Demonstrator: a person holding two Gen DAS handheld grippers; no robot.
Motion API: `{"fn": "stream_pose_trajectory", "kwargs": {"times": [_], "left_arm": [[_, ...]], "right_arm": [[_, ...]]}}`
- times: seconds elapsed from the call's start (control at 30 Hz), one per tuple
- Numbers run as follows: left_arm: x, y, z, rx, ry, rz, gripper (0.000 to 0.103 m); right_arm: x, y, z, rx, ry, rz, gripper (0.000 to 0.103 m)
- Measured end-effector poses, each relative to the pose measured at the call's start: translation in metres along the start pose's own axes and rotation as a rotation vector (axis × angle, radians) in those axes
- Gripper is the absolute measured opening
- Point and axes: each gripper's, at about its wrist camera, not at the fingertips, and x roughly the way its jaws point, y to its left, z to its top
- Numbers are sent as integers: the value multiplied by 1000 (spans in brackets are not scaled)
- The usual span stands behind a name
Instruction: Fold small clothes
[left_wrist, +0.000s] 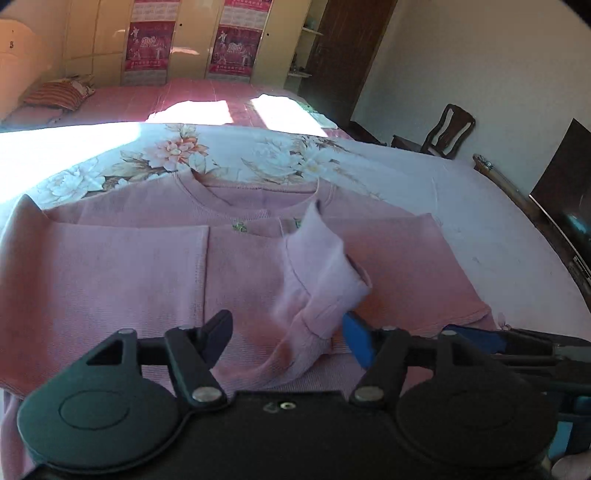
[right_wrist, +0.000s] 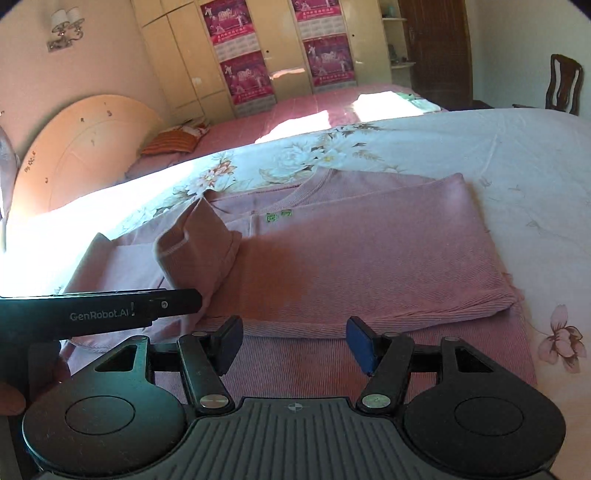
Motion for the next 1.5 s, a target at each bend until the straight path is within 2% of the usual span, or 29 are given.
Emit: {"fn": "stream_pose_trajectory", "kwargs": {"times": [0.1,0.2,0.33,0.43,0.53,0.57,0.6,0.63,0.7,0.77,0.87,0.93,1.0,1.07,1.13,1.17,1.23,1.33,1.37,1.47,1.5], "left_arm": [[-25,16,2,-24,-39,45,71],[-46,46,0,-71,-68,133,71],[-63,95,-3,-144,-72,297,69],[-67,129,-10,-224,-63,362,67],[-72,148,-20,-265,-59,409,65],[-72,150,-22,-272,-54,411,65],[-72,153,-24,-278,-48,408,65],[-71,153,-27,-276,-44,406,65],[-74,151,-35,-263,-37,398,66],[-75,147,-43,-255,-29,380,66],[-79,136,-56,-201,-37,399,65],[-71,131,-59,-152,-27,418,61],[-62,131,-56,-153,-41,431,47],[-53,133,-50,-162,-71,452,38],[-44,135,-45,-167,-89,465,25],[-41,137,-44,-171,-89,478,11],[-40,143,-47,-216,-99,462,11],[-39,136,-53,-188,-113,481,9],[-39,136,-55,-193,-112,484,9],[-39,134,-51,-184,-87,487,10],[-41,132,-48,-172,-72,487,15]], "right_arm": [[4,7,1,11,10,66,62],[17,13,3,42,41,107,65],[30,11,9,81,40,50,66],[47,8,14,90,82,60,66],[57,11,15,104,101,105,65],[61,14,15,99,98,105,64],[62,17,15,94,103,110,45],[64,18,16,94,114,127,37],[66,23,17,76,115,135,33],[64,29,19,36,99,141,24],[48,33,28,-21,0,93,23],[40,35,35,-56,-34,74,23],[32,39,38,-99,-66,57,23],[23,42,40,-133,-88,55,23],[16,42,41,-179,-109,29,23],[13,40,41,-198,-120,7,23],[13,31,45,-233,-142,-62,23],[22,8,44,-232,-121,-121,22],[30,3,40,-247,-97,-148,13],[55,-24,23,-161,35,-154,11],[55,-30,19,-137,42,-146,11]]}}
